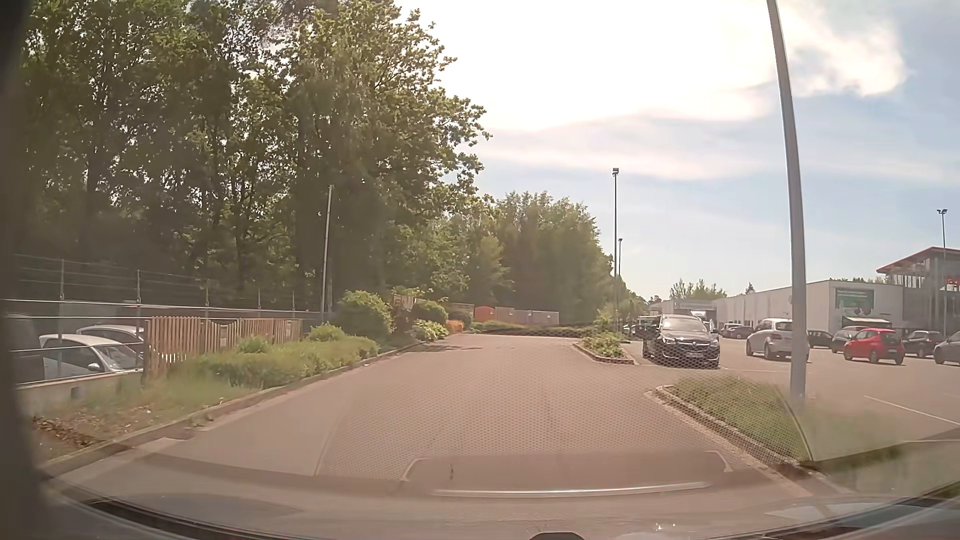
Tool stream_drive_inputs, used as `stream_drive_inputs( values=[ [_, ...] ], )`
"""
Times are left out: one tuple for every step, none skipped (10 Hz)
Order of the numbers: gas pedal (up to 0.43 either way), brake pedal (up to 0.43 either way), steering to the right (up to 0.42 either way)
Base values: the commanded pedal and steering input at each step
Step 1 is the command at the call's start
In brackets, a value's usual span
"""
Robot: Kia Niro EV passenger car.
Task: Follow the waypoints while adhering to traffic rules and regulations
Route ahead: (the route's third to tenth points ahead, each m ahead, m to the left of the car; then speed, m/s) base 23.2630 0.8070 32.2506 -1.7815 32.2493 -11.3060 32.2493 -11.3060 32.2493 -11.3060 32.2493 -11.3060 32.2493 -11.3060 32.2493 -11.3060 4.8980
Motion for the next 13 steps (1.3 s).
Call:
stream_drive_inputs(
  values=[
    [0.087, 0.000, 0.004],
    [0.087, 0.000, 0.000],
    [0.087, 0.000, -0.003],
    [0.087, 0.000, -0.005],
    [0.087, 0.000, -0.006],
    [0.087, 0.000, -0.007],
    [0.087, 0.000, -0.007],
    [0.087, 0.000, -0.008],
    [0.087, 0.000, -0.008],
    [0.087, 0.000, -0.009],
    [0.087, 0.000, -0.009],
    [0.079, 0.000, -0.009],
    [0.079, 0.000, -0.009]
  ],
)
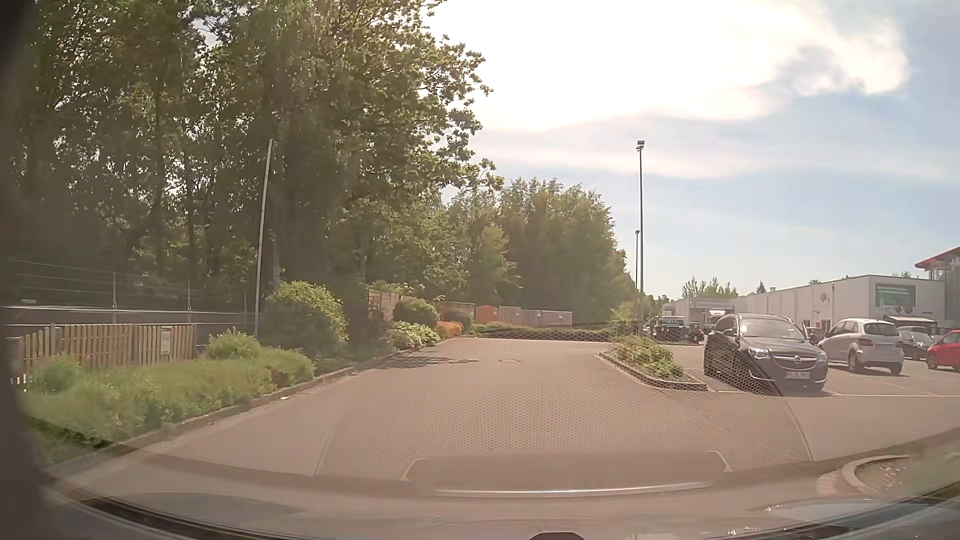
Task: Follow the waypoints while adhering to traffic rules and regulations
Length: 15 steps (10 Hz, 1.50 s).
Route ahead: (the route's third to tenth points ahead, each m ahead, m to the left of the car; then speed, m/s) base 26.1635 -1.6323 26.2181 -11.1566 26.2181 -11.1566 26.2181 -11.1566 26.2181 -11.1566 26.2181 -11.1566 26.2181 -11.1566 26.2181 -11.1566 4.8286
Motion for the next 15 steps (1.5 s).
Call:
stream_drive_inputs(
  values=[
    [0.079, 0.000, -0.009],
    [0.079, 0.000, -0.009],
    [0.079, 0.000, -0.009],
    [0.067, 0.000, -0.009],
    [0.028, 0.000, -0.009],
    [0.008, 0.000, -0.009],
    [0.008, 0.000, -0.009],
    [0.008, 0.000, -0.009],
    [0.008, 0.000, -0.009],
    [0.008, 0.000, -0.009],
    [0.008, 0.000, -0.009],
    [0.008, 0.000, -0.009],
    [0.020, 0.000, -0.009],
    [0.020, 0.000, -0.009],
    [0.020, 0.000, -0.009]
  ],
)
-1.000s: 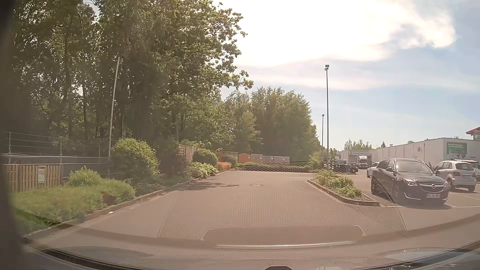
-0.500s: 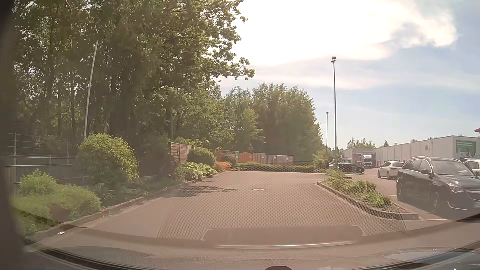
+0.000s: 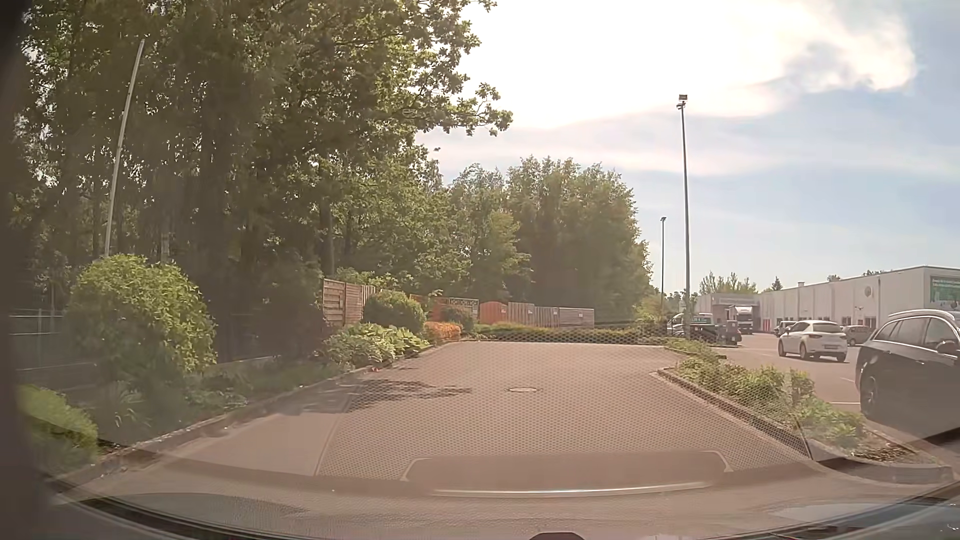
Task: Follow the waypoints while adhering to traffic rules and regulations
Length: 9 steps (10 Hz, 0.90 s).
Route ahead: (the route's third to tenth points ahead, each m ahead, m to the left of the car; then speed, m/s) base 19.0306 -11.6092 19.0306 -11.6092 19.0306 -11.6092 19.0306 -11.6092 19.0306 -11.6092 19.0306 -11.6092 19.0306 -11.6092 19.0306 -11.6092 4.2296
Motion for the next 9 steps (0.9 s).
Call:
stream_drive_inputs(
  values=[
    [0.020, 0.000, -0.009],
    [0.020, 0.000, -0.009],
    [0.020, 0.000, -0.009],
    [0.020, 0.000, -0.009],
    [0.020, 0.000, -0.009],
    [0.020, 0.000, -0.009],
    [0.020, 0.000, -0.009],
    [0.020, 0.000, -0.009],
    [0.020, 0.000, -0.009]
  ],
)
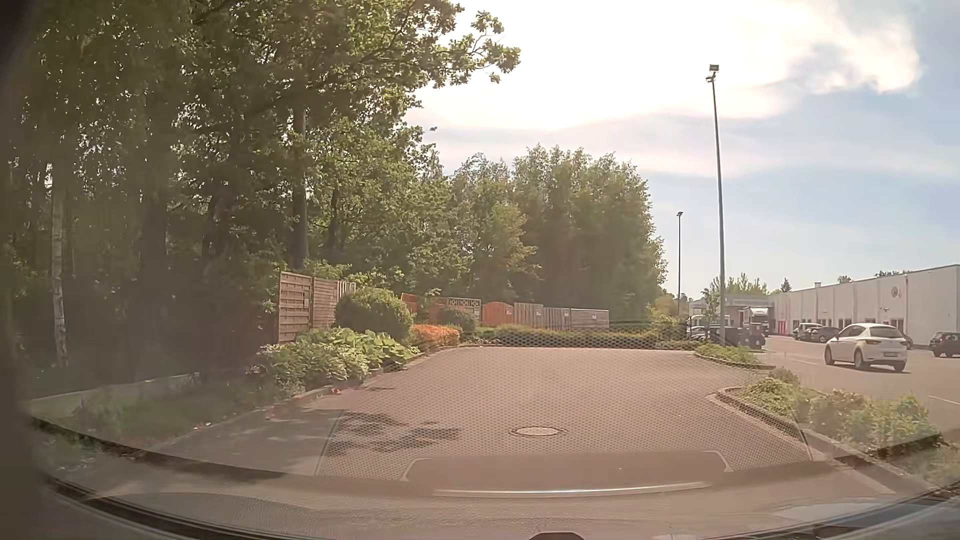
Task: Follow the waypoints while adhering to traffic rules and regulations
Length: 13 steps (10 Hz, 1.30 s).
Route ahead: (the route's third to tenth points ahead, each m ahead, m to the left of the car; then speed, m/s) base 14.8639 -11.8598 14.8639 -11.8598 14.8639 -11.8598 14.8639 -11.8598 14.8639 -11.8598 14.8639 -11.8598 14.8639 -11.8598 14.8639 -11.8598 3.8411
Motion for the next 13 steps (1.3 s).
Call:
stream_drive_inputs(
  values=[
    [0.020, 0.000, -0.009],
    [0.020, 0.000, -0.009],
    [0.020, 0.000, -0.009],
    [0.020, 0.000, -0.009],
    [0.020, 0.000, -0.009],
    [0.020, 0.000, -0.009],
    [0.020, 0.000, -0.009],
    [0.020, 0.000, -0.009],
    [0.020, 0.000, -0.008],
    [0.020, 0.000, -0.006],
    [0.008, 0.000, 0.004],
    [0.000, 0.000, 0.021],
    [0.000, 0.000, 0.034]
  ],
)
